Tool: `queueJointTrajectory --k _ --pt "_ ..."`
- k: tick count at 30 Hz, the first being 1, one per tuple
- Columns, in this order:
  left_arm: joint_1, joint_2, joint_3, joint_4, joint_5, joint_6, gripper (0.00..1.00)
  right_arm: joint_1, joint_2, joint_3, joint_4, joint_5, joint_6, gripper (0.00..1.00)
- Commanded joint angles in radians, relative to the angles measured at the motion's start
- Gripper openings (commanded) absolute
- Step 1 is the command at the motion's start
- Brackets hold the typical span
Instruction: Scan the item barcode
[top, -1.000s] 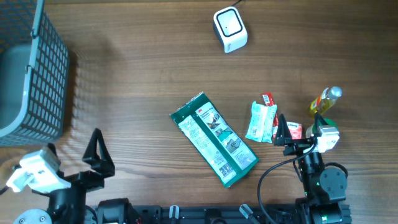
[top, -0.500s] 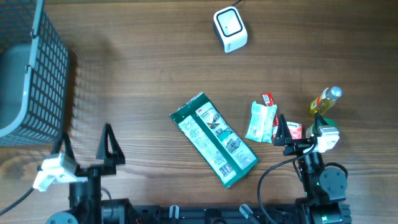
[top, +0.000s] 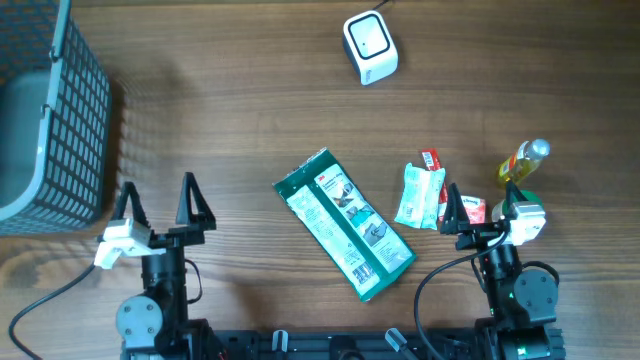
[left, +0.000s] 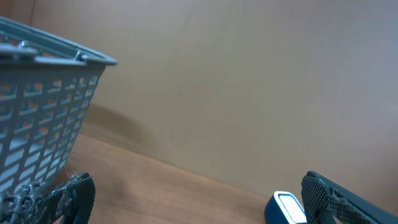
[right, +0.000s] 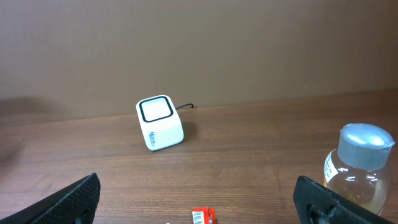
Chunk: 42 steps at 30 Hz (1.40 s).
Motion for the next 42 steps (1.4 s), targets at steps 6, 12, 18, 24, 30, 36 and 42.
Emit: queueJointTrajectory --k 6,12,18,24,30,36,42 --pt "0.000 -0.009 -0.074 0.004 -0.005 -0.015 1.00 -0.005 -0.009 -0.001 0.003 -0.017 0.013 1.00" --pt "-0.001 -0.009 -0.074 -0.100 0.000 0.016 1.00 -0.005 -0.009 -0.001 0.003 -0.017 0.014 1.00" --pt "-0.001 -0.009 -0.074 -0.242 0.055 0.213 1.00 -0.005 -0.009 -0.001 0.003 -0.017 0.014 1.00" --pt "-0.001 -0.009 -0.074 -0.240 0.095 0.346 1.00 -0.005 -0.009 -0.001 0.003 -0.017 0.014 1.00" --pt "-0.001 -0.009 -0.074 -0.238 0.095 0.345 1.00 -0.005 -0.009 -0.001 0.003 -0.017 0.014 1.00" --pt "-0.001 -0.008 -0.074 -0.238 0.095 0.345 1.00 -0.005 -0.009 -0.001 0.003 -0.017 0.014 1.00" --pt "-0.001 -0.008 -0.074 -0.238 0.095 0.346 1.00 -0.005 -0.009 -0.001 0.003 -0.017 0.013 1.00"
